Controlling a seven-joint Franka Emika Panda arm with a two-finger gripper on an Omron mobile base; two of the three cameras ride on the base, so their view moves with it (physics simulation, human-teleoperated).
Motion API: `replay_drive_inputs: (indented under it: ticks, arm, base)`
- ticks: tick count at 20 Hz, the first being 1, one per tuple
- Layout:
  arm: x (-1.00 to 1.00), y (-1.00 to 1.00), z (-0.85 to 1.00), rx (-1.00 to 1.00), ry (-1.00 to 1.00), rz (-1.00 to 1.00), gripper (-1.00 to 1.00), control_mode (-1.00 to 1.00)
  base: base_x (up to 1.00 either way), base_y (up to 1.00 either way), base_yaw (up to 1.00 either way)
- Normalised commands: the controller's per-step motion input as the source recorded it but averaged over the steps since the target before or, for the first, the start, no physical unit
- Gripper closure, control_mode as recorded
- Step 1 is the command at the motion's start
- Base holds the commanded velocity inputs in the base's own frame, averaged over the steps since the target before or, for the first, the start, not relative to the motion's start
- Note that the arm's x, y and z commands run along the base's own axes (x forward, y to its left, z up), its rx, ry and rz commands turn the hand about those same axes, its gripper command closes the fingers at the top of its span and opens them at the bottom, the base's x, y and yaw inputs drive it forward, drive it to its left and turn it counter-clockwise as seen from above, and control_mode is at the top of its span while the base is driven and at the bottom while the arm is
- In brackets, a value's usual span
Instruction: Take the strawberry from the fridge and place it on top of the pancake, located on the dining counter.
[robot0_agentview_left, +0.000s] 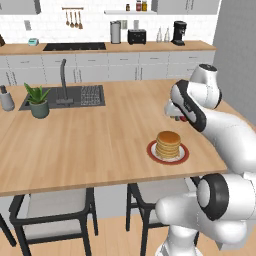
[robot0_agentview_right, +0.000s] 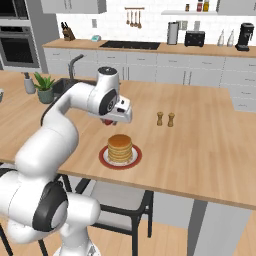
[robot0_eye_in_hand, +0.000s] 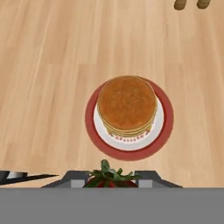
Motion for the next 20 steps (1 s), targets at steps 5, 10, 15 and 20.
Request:
replay_drive_inputs:
  ticks: [5, 10, 15, 20]
  arm:
    - [0.27, -0.03, -0.39, -0.04, 0.03, 0.00, 1.00, -1.00]
    - [0.47, 0.00, -0.33, -0.05, 0.05, 0.00, 1.00, -1.00]
    - [0.43, 0.00, -0.45, -0.01, 0.12, 0.00, 1.00, -1.00]
    - [-0.02, -0.04, -0.21, 0.00, 0.01, 0.00, 1.00, -1.00]
  base:
    - [0.00, 0.00, 0.00]
    - [0.00, 0.00, 0.00]
    - [0.00, 0.00, 0.00]
    - [0.00, 0.00, 0.00]
